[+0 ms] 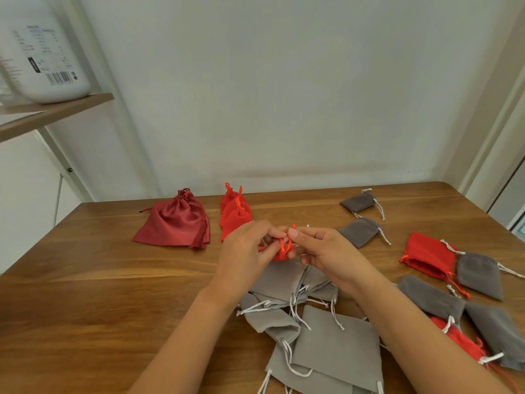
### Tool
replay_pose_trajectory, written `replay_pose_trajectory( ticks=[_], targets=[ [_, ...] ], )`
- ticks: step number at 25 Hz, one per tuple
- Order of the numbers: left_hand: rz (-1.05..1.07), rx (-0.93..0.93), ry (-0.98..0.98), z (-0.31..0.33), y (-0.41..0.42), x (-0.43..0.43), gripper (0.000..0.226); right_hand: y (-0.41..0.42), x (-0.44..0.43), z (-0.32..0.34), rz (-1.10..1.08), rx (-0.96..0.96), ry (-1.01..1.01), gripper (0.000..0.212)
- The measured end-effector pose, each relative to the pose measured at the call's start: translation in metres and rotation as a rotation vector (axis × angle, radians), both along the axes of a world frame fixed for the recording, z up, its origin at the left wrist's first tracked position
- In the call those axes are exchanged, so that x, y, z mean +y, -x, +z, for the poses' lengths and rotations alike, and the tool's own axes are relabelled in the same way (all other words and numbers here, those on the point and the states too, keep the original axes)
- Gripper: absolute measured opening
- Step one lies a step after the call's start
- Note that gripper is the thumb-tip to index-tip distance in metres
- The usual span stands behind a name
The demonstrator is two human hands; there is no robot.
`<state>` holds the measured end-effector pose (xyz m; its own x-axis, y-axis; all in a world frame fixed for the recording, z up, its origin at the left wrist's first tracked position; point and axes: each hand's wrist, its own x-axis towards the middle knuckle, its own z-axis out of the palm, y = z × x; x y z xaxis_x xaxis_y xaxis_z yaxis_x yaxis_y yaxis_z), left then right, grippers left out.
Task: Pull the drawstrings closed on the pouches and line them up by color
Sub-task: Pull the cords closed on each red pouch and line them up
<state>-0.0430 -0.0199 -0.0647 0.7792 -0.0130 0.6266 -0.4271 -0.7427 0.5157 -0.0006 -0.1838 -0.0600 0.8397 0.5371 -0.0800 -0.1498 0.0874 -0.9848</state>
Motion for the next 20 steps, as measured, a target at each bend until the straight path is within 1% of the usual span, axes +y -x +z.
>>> replay_pose_trajectory(
  ticks=[2,4,6,7,8,10,11,14,16,19,20],
  targets=[
    [-0.019,-0.001,0.024,-0.001,0.000,-0.001,0.016,0.000,0.000,0.001,-0.005,0.010,-0.060,0.019],
    [-0.065,0.019,0.096,0.000,0.000,-0.004,0.011,-0.001,0.000,0.000,-0.061,0.007,-0.077,0.014],
    [-0.133,0.137,0.225,0.003,0.000,-0.006,0.005,-0.004,-0.002,-0.001,-0.144,0.031,-0.081,0.015],
    [-0.169,0.225,0.244,0.005,0.001,-0.006,0.006,-0.006,-0.004,-0.002,-0.188,0.056,-0.087,0.016],
    [-0.202,0.282,0.198,0.006,0.002,-0.007,0.007,-0.009,-0.006,-0.002,-0.233,0.091,-0.101,0.017],
    [-0.261,0.337,0.080,0.005,0.004,-0.012,0.007,-0.015,-0.012,-0.002,-0.307,0.158,-0.144,0.017],
    [-0.279,0.359,0.068,0.006,0.006,-0.014,0.007,-0.017,-0.013,-0.002,-0.340,0.182,-0.166,0.017],
    [-0.339,0.424,0.133,0.011,0.011,-0.021,0.009,-0.020,-0.017,-0.002,-0.440,0.225,-0.238,0.016],
    [-0.397,0.449,0.158,0.015,0.014,-0.024,0.016,-0.020,-0.019,0.000,-0.480,0.243,-0.293,0.016],
    [-0.420,0.505,0.226,0.019,0.016,-0.023,0.008,-0.020,-0.021,0.001,-0.497,0.252,-0.343,0.015],
    [-0.423,0.525,0.233,0.019,0.016,-0.023,0.010,-0.020,-0.020,0.000,-0.494,0.247,-0.346,0.015]
  ],
)
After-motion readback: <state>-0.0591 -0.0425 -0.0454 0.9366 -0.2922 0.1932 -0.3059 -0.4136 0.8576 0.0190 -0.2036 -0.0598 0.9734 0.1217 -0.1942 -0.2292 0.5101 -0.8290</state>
